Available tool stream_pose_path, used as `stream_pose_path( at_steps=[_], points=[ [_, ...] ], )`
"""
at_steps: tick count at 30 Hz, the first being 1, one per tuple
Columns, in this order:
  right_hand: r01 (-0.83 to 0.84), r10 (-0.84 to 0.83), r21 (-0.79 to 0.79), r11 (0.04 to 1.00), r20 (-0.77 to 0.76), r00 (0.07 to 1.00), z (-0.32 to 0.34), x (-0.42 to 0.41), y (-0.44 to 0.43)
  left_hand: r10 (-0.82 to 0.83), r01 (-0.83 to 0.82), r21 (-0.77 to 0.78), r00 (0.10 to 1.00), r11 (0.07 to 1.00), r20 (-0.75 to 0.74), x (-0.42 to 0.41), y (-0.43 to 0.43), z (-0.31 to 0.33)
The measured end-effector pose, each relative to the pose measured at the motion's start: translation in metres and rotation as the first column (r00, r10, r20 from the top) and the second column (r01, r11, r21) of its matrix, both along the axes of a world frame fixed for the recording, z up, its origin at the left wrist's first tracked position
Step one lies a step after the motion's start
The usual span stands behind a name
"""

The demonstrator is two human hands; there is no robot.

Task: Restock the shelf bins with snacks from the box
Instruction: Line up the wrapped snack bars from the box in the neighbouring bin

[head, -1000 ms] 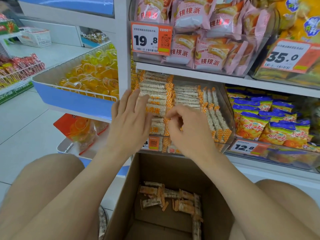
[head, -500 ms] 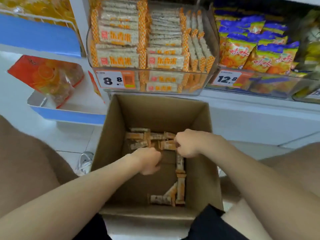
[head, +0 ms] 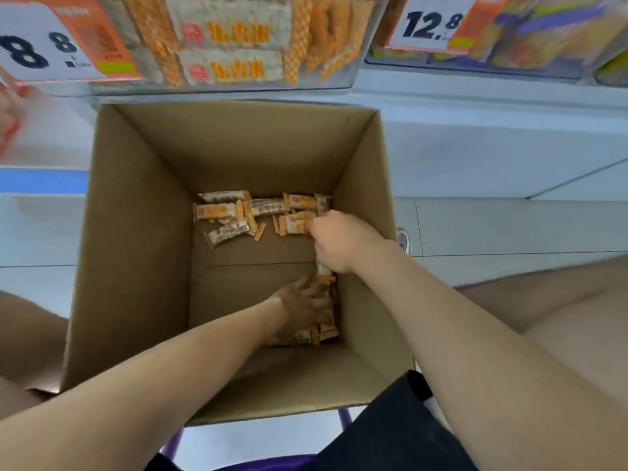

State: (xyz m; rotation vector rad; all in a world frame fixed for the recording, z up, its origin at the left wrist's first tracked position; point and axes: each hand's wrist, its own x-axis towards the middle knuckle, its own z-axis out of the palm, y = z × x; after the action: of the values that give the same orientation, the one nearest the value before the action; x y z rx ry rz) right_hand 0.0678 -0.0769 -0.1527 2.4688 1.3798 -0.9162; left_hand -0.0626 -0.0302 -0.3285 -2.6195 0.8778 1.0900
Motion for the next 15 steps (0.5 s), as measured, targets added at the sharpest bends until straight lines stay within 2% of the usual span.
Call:
stream_pose_path(
  at_steps=[3, 6, 9, 12, 15],
  points=[
    [-0.017, 0.010, -0.108, 0.994, -0.057, 0.998, -0.013, -0.006, -0.002, 0.160, -0.157, 0.086, 0.987, 0.984, -0.028, -0.004, 0.026, 0.002],
    [-0.009, -0.017, -0.195, 0.981, -0.130, 0.991, -0.031, -0.016, -0.001, 0.369, -0.361, 0.191, 0.930, 0.913, -0.006, -0.014, 0.064, 0.005],
    [0.001, -0.042, -0.232, 0.973, -0.173, 0.984, -0.049, -0.026, 0.002, 0.618, -0.611, 0.099, 0.782, 0.786, -0.081, -0.023, 0.101, 0.008],
    [0.006, -0.080, -0.279, 0.960, -0.252, 0.964, -0.070, -0.035, 0.005, 0.776, -0.778, 0.017, 0.624, 0.628, -0.091, -0.028, 0.123, 0.012],
    [0.040, -0.154, -0.308, 0.950, -0.357, 0.921, -0.099, -0.042, 0.008, 0.903, -0.913, -0.036, 0.407, 0.406, -0.137, -0.032, 0.132, 0.009]
  ],
)
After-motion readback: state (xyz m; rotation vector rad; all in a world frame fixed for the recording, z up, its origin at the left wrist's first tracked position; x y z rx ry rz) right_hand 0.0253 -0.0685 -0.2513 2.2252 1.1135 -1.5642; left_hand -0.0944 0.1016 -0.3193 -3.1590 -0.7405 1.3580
